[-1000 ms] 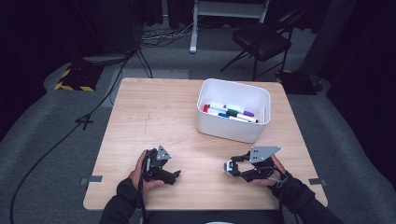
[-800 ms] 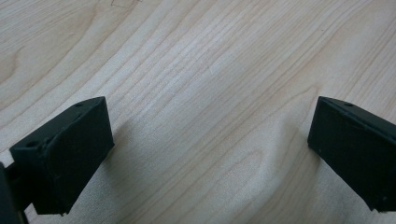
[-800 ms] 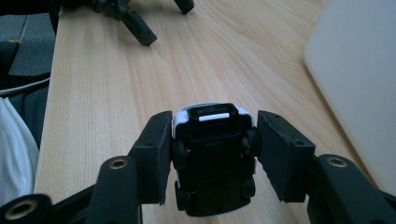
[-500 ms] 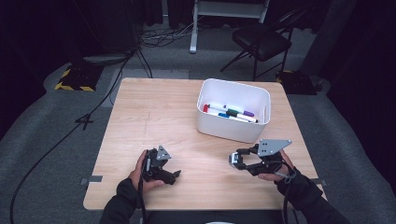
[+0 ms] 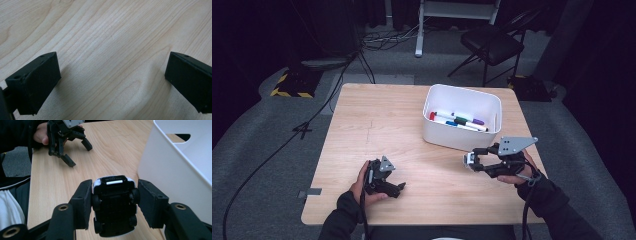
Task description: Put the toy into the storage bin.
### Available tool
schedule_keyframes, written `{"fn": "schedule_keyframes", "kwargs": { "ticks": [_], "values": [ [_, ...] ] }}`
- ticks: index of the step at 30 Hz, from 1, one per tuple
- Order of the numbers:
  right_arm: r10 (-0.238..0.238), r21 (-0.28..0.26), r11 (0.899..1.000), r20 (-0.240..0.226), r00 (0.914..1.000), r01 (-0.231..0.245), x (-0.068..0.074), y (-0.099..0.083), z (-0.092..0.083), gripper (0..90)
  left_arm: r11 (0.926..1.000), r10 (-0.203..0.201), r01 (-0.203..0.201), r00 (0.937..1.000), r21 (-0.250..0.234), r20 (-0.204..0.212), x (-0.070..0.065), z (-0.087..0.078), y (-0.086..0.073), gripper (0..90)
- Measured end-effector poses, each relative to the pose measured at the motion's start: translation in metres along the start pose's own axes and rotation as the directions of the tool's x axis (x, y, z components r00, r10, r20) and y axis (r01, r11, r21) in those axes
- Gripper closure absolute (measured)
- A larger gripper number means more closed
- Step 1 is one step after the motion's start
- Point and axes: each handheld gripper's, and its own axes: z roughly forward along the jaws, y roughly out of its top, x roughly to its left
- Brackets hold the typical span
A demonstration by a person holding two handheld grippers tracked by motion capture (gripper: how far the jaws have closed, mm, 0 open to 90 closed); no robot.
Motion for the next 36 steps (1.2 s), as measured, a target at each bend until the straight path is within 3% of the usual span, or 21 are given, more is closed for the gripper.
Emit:
{"fn": "schedule_keyframes", "kwargs": {
  "ticks": [16,36],
  "values": [
    [-0.04,-0.011,0.999,0.025,0.9989,0.04,-0.003,0.029,-0.022,47.7,1.0,0.005,-0.005,1.0,0.0,-0.003,0.0,0.0,0.0,0.2],
    [-0.026,-0.03,0.999,0.065,0.9975,0.028,-0.024,0.054,-0.039,47.7,1.0,0.0,0.0,1.0,0.0,0.0,0.0,0.0,0.0,0.2]
  ]
}}
